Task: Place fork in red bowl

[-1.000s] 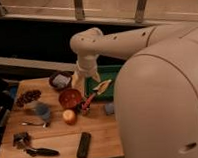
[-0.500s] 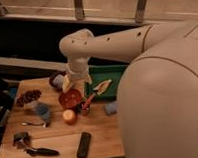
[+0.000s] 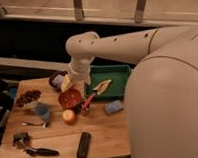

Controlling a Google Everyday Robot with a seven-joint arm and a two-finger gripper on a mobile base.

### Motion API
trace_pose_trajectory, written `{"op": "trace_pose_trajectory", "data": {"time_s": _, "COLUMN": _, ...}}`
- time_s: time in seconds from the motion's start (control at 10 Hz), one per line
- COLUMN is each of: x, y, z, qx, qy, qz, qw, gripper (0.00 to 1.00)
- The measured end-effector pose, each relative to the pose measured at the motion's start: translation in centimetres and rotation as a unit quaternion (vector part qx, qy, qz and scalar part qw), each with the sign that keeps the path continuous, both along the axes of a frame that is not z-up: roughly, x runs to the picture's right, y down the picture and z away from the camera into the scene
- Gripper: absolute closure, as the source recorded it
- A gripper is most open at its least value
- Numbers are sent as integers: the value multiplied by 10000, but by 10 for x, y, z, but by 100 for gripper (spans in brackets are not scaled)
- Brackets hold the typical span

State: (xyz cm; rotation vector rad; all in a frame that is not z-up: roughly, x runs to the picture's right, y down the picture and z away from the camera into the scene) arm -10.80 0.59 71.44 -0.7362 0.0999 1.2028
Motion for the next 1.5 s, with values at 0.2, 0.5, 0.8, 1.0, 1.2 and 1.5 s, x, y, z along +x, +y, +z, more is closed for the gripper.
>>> {"op": "trace_pose_trajectory", "data": {"time_s": 0.2, "x": -45, "y": -9, "z": 4, "qx": 60, "qy": -599, "qz": -95, "qw": 9981, "gripper": 20}}
{"op": "trace_pose_trajectory", "data": {"time_s": 0.5, "x": -127, "y": -15, "z": 3, "qx": 127, "qy": -1479, "qz": -395, "qw": 9881, "gripper": 20}}
{"op": "trace_pose_trajectory", "data": {"time_s": 0.8, "x": -186, "y": 8, "z": -15, "qx": 78, "qy": -2247, "qz": -855, "qw": 9706, "gripper": 20}}
{"op": "trace_pose_trajectory", "data": {"time_s": 1.0, "x": -210, "y": 20, "z": -27, "qx": 94, "qy": -2685, "qz": -1199, "qw": 9557, "gripper": 20}}
{"op": "trace_pose_trajectory", "data": {"time_s": 1.2, "x": -212, "y": 21, "z": -28, "qx": 102, "qy": -2743, "qz": -1244, "qw": 9535, "gripper": 20}}
{"op": "trace_pose_trajectory", "data": {"time_s": 1.5, "x": -211, "y": 25, "z": -28, "qx": 41, "qy": -2721, "qz": -1226, "qw": 9544, "gripper": 20}}
